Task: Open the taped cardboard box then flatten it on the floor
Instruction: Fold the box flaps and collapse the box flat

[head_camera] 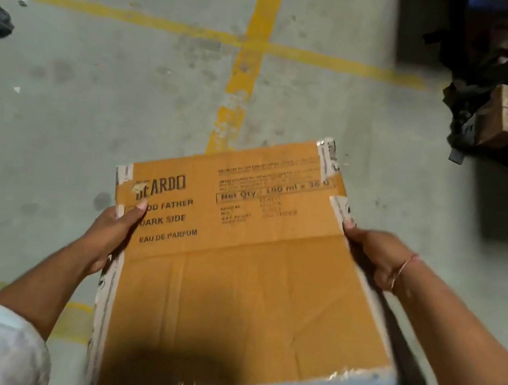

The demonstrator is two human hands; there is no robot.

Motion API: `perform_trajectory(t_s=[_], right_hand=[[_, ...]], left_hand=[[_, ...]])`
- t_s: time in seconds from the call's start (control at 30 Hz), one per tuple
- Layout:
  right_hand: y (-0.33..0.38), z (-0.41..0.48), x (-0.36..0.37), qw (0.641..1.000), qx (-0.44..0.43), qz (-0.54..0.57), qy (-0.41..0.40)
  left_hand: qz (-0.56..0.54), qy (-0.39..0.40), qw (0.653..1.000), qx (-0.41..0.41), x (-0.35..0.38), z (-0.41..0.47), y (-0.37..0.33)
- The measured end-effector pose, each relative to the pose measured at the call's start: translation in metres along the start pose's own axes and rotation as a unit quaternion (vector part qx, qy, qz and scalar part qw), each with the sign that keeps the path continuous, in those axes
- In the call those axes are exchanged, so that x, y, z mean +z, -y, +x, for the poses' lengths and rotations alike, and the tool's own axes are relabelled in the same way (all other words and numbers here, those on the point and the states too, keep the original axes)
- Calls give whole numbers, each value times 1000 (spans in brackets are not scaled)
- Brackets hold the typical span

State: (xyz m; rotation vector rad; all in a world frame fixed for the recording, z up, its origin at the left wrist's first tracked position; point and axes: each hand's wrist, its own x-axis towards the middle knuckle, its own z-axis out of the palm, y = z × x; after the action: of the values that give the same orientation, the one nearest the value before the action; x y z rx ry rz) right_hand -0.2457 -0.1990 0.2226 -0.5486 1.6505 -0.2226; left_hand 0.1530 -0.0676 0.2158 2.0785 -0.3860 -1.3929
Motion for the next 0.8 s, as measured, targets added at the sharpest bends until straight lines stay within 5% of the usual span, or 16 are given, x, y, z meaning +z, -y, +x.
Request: perform_trajectory(t_s=[0.17, 0.43, 0.63, 0.8], right_hand=[[57, -16, -12, 987, -132, 6, -87], [27, -44, -67, 974, -212, 62, -54], [-22, -62, -108, 990, -129, 48, -24], [-61, -55, -117, 994, -50, -18, -91]], left_hand=[[-65, -32, 997, 26, 12, 4, -25], [-136, -31, 987, 78, 10, -10, -56], [-373, 94, 922, 34, 19, -9, -74], [-389, 181, 901, 69, 37, -16, -78]])
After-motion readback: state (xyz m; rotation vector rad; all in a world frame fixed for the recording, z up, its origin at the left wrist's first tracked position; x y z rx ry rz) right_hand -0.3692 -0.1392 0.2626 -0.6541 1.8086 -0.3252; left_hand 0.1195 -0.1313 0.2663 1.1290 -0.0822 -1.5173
